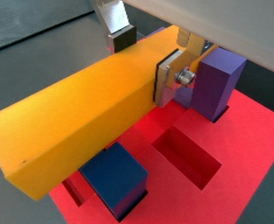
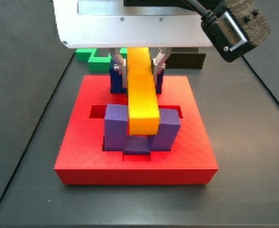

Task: Pick up the yellow object. Move up. Move to above the board. Insert the yellow object.
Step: Insert the yellow object.

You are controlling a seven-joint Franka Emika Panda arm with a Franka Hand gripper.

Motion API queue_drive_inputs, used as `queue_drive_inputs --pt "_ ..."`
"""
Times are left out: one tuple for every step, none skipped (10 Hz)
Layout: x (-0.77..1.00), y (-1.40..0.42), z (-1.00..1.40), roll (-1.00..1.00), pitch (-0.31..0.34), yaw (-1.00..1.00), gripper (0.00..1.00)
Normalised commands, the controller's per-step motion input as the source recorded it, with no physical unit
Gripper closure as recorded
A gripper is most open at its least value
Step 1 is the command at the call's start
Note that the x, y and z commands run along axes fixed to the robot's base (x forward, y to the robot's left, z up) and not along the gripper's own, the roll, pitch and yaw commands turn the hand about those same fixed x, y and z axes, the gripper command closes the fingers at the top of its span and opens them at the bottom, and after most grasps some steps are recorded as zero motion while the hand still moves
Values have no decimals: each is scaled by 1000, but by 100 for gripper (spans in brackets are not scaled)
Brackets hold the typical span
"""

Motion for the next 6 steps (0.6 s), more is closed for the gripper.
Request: queue_drive_inputs --pt "0 0 -260 -113 -87 0 100" --pt "0 0 -263 -134 -103 0 100" --pt "0 -29 -249 -149 -107 0 100" --pt "0 -100 -200 -160 -91 11 100" --pt "0 -123 -206 -153 -96 14 100" --pt "9 -94 -243 -170 -113 0 100"
